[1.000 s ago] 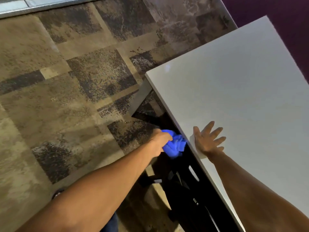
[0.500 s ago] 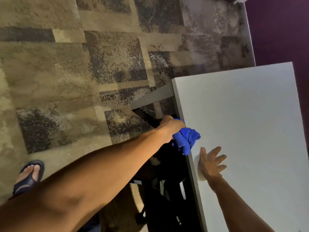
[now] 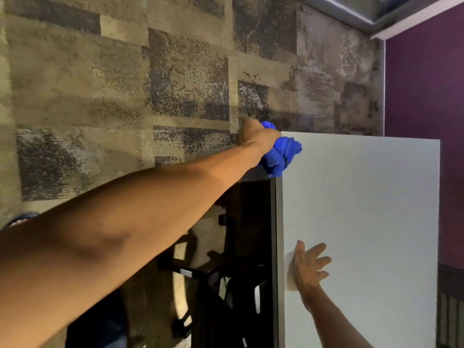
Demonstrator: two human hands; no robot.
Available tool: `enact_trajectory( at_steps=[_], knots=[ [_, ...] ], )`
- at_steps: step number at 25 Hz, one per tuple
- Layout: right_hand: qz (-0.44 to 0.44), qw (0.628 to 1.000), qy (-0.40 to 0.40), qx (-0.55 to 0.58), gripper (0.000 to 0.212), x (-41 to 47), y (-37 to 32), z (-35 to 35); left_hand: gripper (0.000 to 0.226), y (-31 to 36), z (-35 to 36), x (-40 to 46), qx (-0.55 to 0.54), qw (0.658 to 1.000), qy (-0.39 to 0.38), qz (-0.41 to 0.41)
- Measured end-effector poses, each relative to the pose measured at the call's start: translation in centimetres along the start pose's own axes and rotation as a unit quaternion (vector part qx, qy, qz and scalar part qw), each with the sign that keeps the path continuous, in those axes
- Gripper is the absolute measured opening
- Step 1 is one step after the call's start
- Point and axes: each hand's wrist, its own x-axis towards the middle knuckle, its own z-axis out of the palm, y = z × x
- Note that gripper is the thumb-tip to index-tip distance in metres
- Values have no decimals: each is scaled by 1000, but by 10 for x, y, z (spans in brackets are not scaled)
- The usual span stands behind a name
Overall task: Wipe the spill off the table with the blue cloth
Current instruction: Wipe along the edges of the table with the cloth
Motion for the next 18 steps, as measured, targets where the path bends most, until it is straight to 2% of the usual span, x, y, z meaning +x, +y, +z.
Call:
enact_trajectory(
  at_steps=[4,7,10,14,18],
  knots=[
    [18,999,39,25,89,-1,-7,1,31,22,-22,1,-183,976,34,112],
    [43,994,72,67,87,-3,-11,-2,32,32,-37,3,-278,950,31,139],
    [42,994,70,72,87,-8,-12,-6,44,28,-61,7,-284,946,23,154],
    [22,994,61,86,90,-11,-10,-7,44,17,-94,-13,-338,927,4,160],
    [29,991,106,79,90,-15,-13,-2,47,54,-131,-43,-216,954,23,206]
  ],
)
